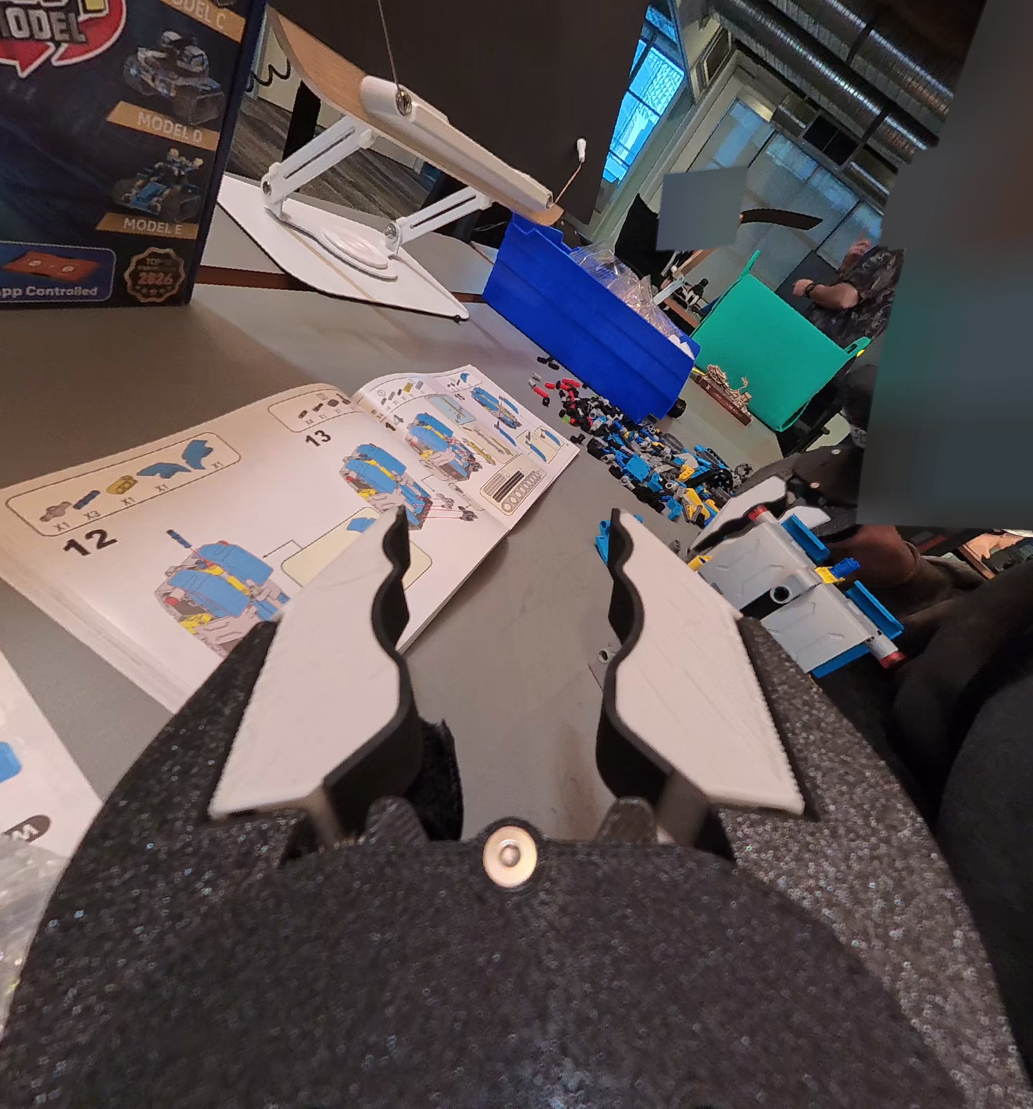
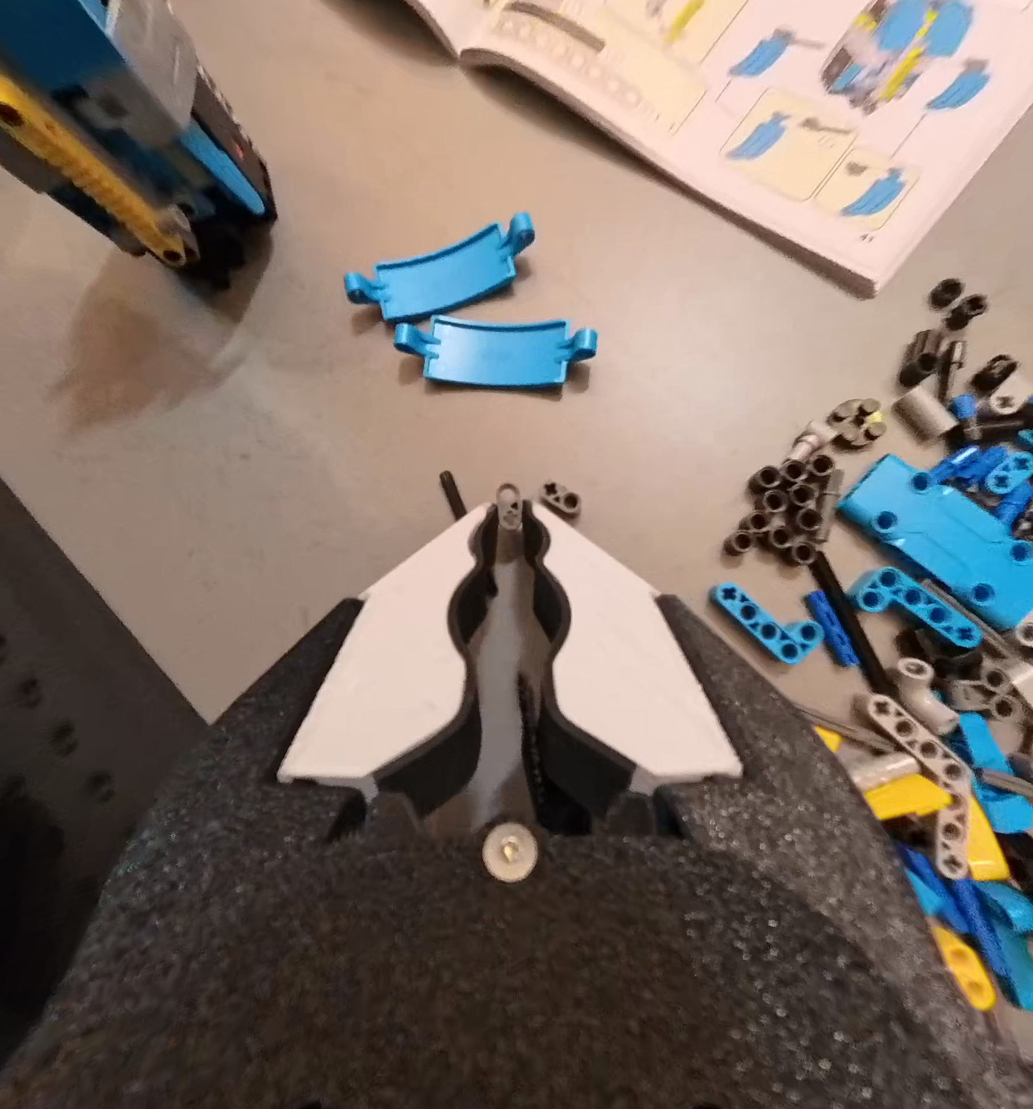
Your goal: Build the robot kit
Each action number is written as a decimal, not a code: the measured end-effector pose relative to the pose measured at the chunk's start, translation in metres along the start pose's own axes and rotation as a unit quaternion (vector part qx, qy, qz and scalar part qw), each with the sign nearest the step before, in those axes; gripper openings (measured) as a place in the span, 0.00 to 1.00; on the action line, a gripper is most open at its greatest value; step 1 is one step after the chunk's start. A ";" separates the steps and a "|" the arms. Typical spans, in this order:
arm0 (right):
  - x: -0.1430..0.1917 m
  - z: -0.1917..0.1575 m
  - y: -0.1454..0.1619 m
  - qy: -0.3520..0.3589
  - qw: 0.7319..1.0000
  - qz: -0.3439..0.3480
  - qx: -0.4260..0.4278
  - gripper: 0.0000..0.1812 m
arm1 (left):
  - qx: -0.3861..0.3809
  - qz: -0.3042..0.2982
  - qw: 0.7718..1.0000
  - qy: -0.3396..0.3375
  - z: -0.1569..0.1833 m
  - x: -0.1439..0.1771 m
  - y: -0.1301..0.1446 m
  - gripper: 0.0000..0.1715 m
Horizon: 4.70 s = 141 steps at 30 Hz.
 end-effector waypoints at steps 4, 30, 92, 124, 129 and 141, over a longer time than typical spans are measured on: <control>-0.006 0.002 0.003 0.013 1.000 -0.023 0.005 0.04 | -0.001 -0.001 1.000 0.002 0.000 0.000 0.000 0.39; 0.026 0.058 -0.019 0.121 0.984 0.093 -0.095 0.16 | 0.002 0.002 1.000 0.010 0.000 0.000 0.000 0.39; 0.007 0.180 -0.040 0.157 0.986 -0.032 -0.051 0.01 | 0.007 -0.029 0.999 0.042 0.008 -0.003 0.007 0.41; 0.001 0.075 -0.052 -0.111 0.985 -0.030 0.131 0.05 | 0.006 -0.038 0.998 0.044 0.009 -0.004 0.007 0.41; 0.025 0.121 -0.034 0.006 0.998 -0.023 0.056 0.12 | 0.008 -0.039 0.998 0.045 0.009 -0.005 0.007 0.41; 0.014 0.134 -0.022 0.056 0.995 -0.066 0.046 0.10 | 0.008 -0.039 0.998 0.045 0.009 -0.005 0.008 0.41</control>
Point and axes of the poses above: each gripper's, where its closed fingertips meet, x back along the fingers, y out of its underside, z = x × y across the jaws, the point moved 10 cm from there along x, back along the fingers, and after that the axes turned 2 degrees about x, right-handed, at the moved point
